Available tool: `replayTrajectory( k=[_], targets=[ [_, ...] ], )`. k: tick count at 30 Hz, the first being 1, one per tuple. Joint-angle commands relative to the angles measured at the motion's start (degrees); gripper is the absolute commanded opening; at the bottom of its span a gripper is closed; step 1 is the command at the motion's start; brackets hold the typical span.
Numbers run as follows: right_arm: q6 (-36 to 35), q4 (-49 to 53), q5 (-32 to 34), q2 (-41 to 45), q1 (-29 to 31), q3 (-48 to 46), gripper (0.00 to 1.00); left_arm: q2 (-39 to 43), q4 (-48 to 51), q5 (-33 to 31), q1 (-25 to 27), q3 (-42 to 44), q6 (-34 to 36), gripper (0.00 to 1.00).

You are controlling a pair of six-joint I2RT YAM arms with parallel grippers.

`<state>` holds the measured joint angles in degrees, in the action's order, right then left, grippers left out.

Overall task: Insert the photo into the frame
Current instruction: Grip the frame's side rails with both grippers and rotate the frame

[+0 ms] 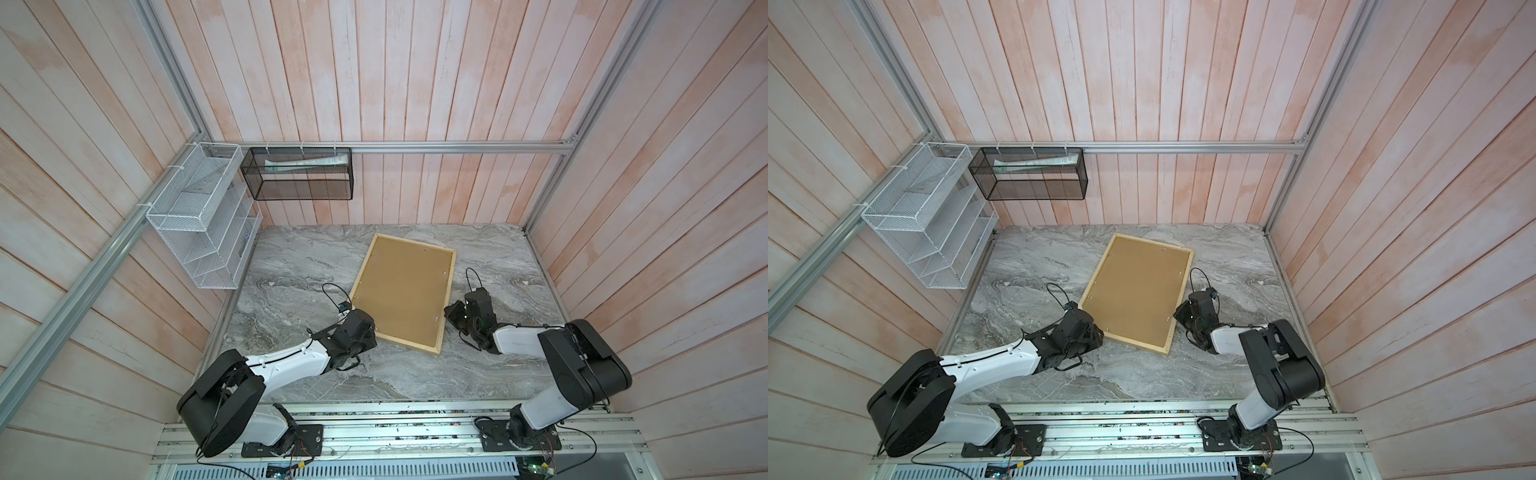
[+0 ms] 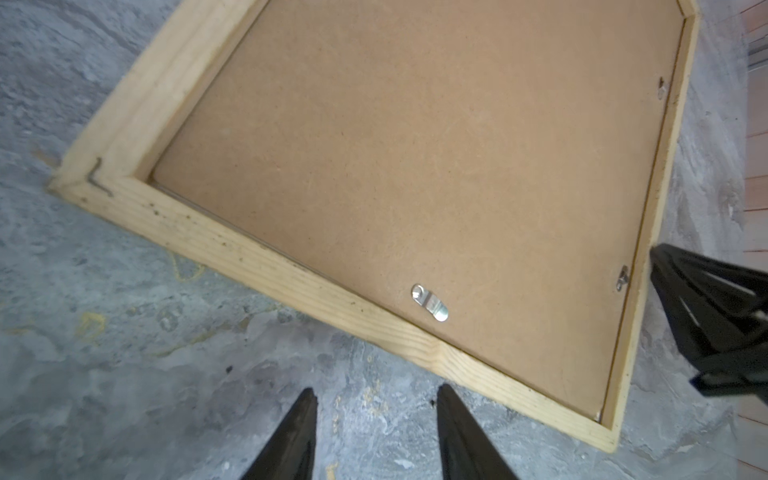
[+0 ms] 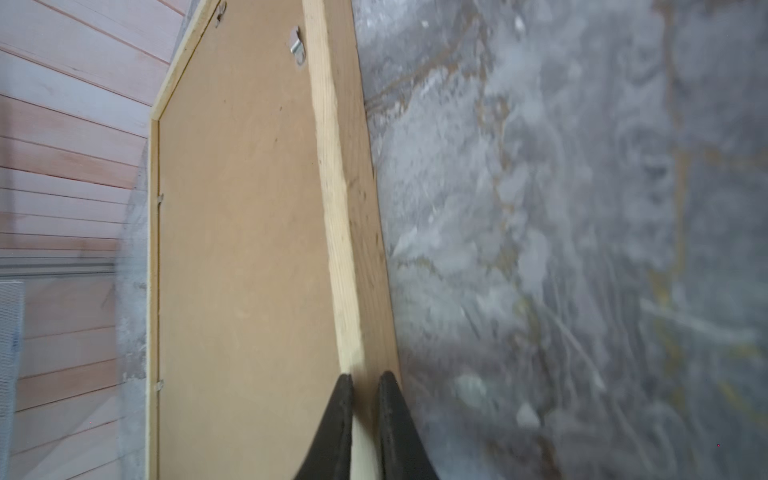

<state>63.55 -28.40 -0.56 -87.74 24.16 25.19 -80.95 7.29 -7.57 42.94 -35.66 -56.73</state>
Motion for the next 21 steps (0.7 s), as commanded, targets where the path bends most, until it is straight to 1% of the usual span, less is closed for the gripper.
replayTrajectory(
  k=[1,3,5,6,9,13,15,16,21],
  targets=[
    [13.09,2.17,4.26,2.67,4.38,-6.16,0.06,-1.44,0.26,-1.3,0.47,-1.73,-0.81,0.49],
    [12.75,3.21,4.34,4.17,5.66,-6.11,0.1,-1.92,0.09,-1.22,0.59,-1.89,-0.82,0.5],
    [10.68,4.95,3.72,4.6,5.84,-4.83,0.12,-2.29,0.02,-1.22,0.74,-2.04,-0.83,0.5],
    [9.44,5.72,3.59,4.75,5.86,-4.03,0.16,-2.52,-0.14,-1.17,0.74,-2.17,-0.8,0.5],
    [5.44,7.29,3.67,5.51,5.82,-2.45,0.2,-2.93,-1.61,0.03,0.83,-2.28,-0.19,0.51],
    [0.77,10.14,6.39,8.02,5.84,-0.56,0.25,-3.96,-2.32,0.61,1.37,-3.65,0.39,0.51],
    [-1.59,11.71,7.7,9.74,5.56,0.4,0.26,-4.93,-2.53,0.93,1.7,-4.54,0.69,0.51],
    [-2.69,12.52,8.58,10.69,5.48,0.92,0.29,-5.63,-2.59,0.98,1.92,-5.16,0.82,0.51],
    [-7.05,14.48,11.71,14.27,4.48,2.31,0.3,-10.12,-1.72,1.07,2.65,-8.72,1.09,0.51]
  ],
)
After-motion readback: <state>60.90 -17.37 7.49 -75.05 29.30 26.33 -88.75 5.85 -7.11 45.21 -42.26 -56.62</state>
